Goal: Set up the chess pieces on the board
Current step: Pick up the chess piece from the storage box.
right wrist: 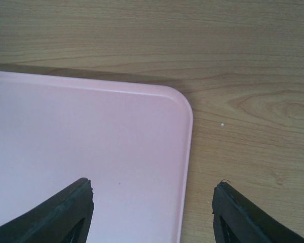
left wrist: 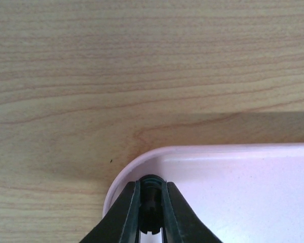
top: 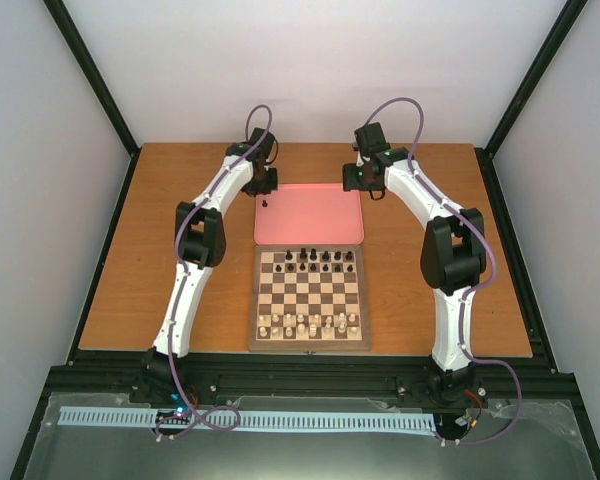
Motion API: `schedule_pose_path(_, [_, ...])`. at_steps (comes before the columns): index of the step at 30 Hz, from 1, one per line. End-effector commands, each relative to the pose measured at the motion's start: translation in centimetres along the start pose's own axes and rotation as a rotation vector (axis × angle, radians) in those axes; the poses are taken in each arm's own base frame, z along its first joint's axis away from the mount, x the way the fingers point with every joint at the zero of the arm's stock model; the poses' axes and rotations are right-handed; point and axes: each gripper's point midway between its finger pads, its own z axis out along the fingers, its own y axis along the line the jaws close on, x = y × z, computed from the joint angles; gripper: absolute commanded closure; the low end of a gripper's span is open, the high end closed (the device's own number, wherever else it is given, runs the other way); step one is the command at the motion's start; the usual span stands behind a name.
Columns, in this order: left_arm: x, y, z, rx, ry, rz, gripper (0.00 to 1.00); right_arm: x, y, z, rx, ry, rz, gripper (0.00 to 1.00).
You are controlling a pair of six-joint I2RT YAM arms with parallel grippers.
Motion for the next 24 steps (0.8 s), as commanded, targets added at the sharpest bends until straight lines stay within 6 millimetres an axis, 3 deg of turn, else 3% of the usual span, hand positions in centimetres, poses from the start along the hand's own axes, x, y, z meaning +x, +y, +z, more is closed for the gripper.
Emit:
schedule_pose_path(1, [-1.3, -0.1, -3.7, 0.008, -0.043, 0.011, 0.96, -0.5, -0.3, 0.3, -0.003, -0.006, 0.002, 0.36])
schedule_pose_path(10, [-3.0, 0.1, -11.1, 0.023, -0.137, 0.016, 0.97, -0.3, -0.3, 0.5, -0.007, -0.013, -0.002, 0.36])
schedule_pose_path(14, [-1.9, 0.3, -13.7, 0.036, -0.117, 0.021, 0.99, 0.2, -0.5, 0.7, 0.001, -0.005, 0.001, 0.36])
schedule_pose_path(18, [1.5, 0.1, -15.3, 0.081, -0.038, 0.034, 0.99, 0.5, -1.0, 0.7, 0.026, 0.000, -0.002, 0.35])
schedule_pose_path(21, [4.9, -1.0, -17.2, 0.113, -0.011, 0.081, 0.99, 0.7, -1.3, 0.6, 0.042, 0.001, -0.005, 0.35])
schedule_pose_path(24, [9.3, -2.0, -17.4, 0.141, 0.073, 0.113, 0.99, 0.8, -1.3, 0.6, 0.041, 0.001, -0.003, 0.33])
